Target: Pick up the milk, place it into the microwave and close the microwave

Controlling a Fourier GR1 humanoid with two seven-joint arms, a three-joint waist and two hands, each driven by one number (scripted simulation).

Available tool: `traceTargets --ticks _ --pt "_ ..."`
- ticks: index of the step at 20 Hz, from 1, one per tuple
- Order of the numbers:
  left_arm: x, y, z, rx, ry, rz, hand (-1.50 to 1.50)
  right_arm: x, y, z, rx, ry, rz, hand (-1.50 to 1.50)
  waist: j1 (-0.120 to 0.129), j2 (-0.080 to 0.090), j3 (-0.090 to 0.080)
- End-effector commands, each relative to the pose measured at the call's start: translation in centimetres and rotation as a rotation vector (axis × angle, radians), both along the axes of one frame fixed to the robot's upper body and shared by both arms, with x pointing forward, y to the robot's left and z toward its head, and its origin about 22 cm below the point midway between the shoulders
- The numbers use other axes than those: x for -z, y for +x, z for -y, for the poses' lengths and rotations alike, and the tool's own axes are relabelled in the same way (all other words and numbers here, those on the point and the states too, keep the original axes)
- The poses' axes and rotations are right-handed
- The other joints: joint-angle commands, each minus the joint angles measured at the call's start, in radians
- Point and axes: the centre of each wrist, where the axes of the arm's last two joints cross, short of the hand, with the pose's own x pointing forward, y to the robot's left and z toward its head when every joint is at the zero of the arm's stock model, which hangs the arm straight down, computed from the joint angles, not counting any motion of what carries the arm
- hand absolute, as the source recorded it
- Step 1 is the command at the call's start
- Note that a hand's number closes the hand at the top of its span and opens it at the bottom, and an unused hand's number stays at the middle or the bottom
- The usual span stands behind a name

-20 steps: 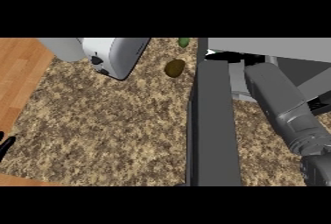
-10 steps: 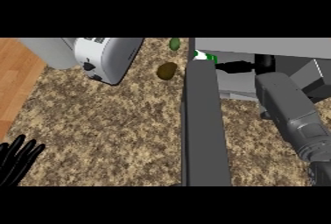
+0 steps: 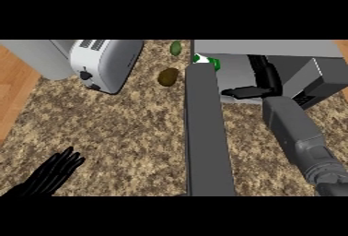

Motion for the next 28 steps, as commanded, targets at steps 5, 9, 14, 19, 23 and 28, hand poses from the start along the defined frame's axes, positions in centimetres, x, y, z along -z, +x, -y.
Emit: traceTargets --ticks 5,9,14,19,23,28 --pt "2.1 2.3 3.5 0.046 0.079 -0.014 -1.50 7.7 -5.4 -2.5 -0.114 0.169 -0.062 -1.50 -0.042 -0.020 -0.002" --pt "2.1 3.9 5.6 0.071 0.111 -0.004 -1.50 9.7 -7.4 -2.6 -0.122 0.175 -0.095 -1.50 -0.067 -0.030 -0.003" --pt "3.7 5.3 5.2 0.068 0.103 0.014 1.50 14.1 -13.5 1.2 -0.078 0.103 -0.151 -1.50 -0.081 -0.032 -0.005" --pt "4.1 6.5 7.3 0.054 0.162 -0.014 1.50 15.0 -16.4 3.6 -0.011 0.103 -0.150 -1.50 -0.095 -0.036 -0.006" --pt "3.9 7.7 10.2 0.113 0.258 0.005 1.50 15.0 -19.1 7.3 0.014 0.091 -0.142 -1.50 -0.111 -0.037 -0.007" --pt "4.9 9.0 12.1 0.167 0.303 0.061 1.50 14.7 -24.7 11.2 0.023 0.090 -0.120 -1.50 -0.106 -0.032 -0.007"
